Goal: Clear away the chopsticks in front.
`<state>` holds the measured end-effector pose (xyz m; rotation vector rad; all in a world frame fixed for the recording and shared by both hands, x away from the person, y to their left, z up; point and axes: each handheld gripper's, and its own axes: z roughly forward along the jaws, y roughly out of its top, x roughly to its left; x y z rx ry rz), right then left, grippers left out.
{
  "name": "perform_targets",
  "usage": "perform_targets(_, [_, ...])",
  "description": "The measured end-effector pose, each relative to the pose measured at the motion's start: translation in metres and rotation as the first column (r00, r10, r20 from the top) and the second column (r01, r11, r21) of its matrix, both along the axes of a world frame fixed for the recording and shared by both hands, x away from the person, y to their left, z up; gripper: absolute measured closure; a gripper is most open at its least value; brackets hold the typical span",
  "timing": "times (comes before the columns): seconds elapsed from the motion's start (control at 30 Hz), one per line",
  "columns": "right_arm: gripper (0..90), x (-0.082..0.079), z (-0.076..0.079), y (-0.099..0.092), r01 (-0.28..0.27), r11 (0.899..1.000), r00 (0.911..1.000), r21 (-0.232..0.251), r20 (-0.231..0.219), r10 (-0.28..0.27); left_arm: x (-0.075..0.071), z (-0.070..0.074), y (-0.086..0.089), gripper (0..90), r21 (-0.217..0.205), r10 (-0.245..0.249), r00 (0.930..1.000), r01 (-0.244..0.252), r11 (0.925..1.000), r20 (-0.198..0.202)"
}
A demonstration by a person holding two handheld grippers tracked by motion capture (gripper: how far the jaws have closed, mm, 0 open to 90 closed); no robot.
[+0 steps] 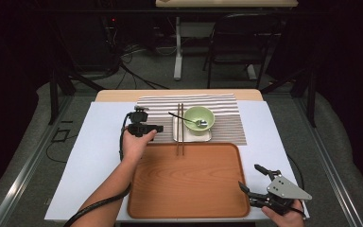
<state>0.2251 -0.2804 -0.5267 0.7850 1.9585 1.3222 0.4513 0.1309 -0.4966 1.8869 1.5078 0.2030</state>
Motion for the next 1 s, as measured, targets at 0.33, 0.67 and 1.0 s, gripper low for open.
perform_targets(0.33, [22.1, 0.000, 0.000, 0.000, -0.002, 1.000, 1.0000, 0.000, -0.001, 0.002, 0.015, -0.001, -0.007, 46.2, -0.004, 0.015, 0.9998, -0.015, 0.9999, -0.015])
perform_targets(0.67, [22.1, 0.000, 0.000, 0.000, -0.001, 1.000, 1.0000, 0.009, -0.004, 0.002, 0.030, -0.004, -0.015, 51.3, -0.017, 0.023, 0.9989, -0.024, 0.9996, -0.040])
perform_targets(1.0, [22.2, 0.000, 0.000, -0.001, -0.007, 1.000, 1.0000, 0.015, -0.005, 0.007, 0.043, -0.007, -0.024, 62.3, -0.050, 0.017, 0.9960, -0.022, 0.9985, -0.087])
